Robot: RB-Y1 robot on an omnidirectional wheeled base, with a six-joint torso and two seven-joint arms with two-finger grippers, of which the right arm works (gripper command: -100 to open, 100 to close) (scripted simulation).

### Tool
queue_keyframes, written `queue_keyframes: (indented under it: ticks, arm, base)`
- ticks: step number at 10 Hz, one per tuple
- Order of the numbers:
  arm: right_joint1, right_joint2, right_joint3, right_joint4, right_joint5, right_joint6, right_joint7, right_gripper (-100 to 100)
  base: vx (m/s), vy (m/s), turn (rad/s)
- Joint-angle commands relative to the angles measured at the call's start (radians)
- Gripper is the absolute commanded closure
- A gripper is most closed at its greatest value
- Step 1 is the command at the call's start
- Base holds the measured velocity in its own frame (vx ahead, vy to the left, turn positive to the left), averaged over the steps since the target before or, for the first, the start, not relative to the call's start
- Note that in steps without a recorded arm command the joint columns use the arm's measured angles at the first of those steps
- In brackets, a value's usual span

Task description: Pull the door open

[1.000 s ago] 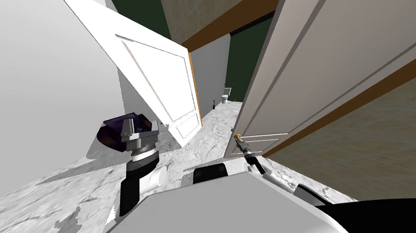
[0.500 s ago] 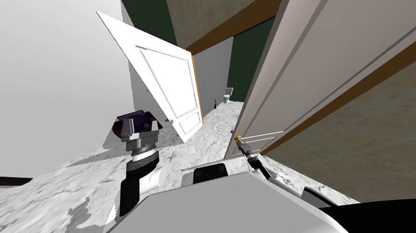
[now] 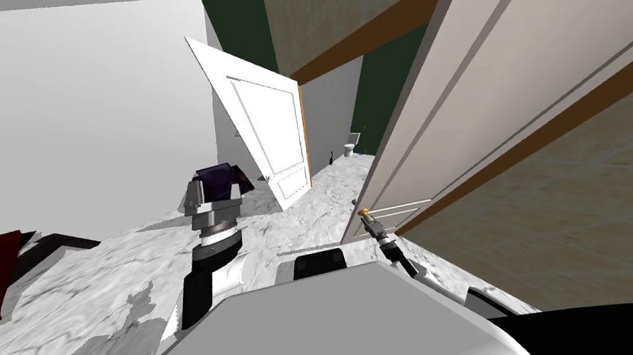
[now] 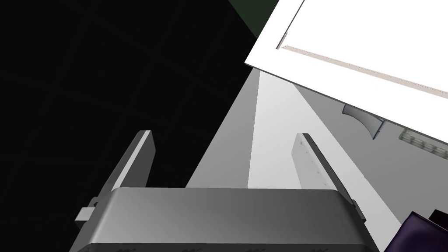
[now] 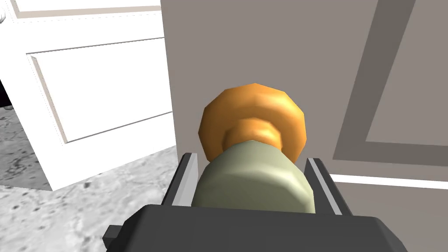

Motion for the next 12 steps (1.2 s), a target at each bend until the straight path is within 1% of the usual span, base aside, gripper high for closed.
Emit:
queue_keyframes:
  ticks: [1,2,4,6,7,8,12]
  arm:
    - [0.009,-0.008,0.017,0.013,0.008,-0.030,-0.017,100]
    - [0.011,-0.011,0.021,0.016,0.010,-0.038,-0.021,100]
    - [0.020,-0.023,0.035,0.025,0.016,-0.066,-0.037,100]
    - [0.027,-0.033,0.047,0.033,0.021,-0.088,-0.050,100]
    - [0.018,-0.026,0.044,0.042,0.021,-0.082,-0.047,100]
    - [0.018,-0.028,0.052,0.052,0.024,-0.094,-0.054,100]
    - [0.013,-0.034,0.065,0.075,0.028,-0.120,-0.069,100]
  base:
    - [-0.197,-0.069,0.158]
    - [-0.179,-0.070,0.089]
    - [-0.187,-0.063,0.125]
    - [-0.180,-0.070,0.095]
    - [-0.075,-0.028,0.019]
    - [-0.122,-0.039,0.126]
    - [-0.197,-0.067,0.152]
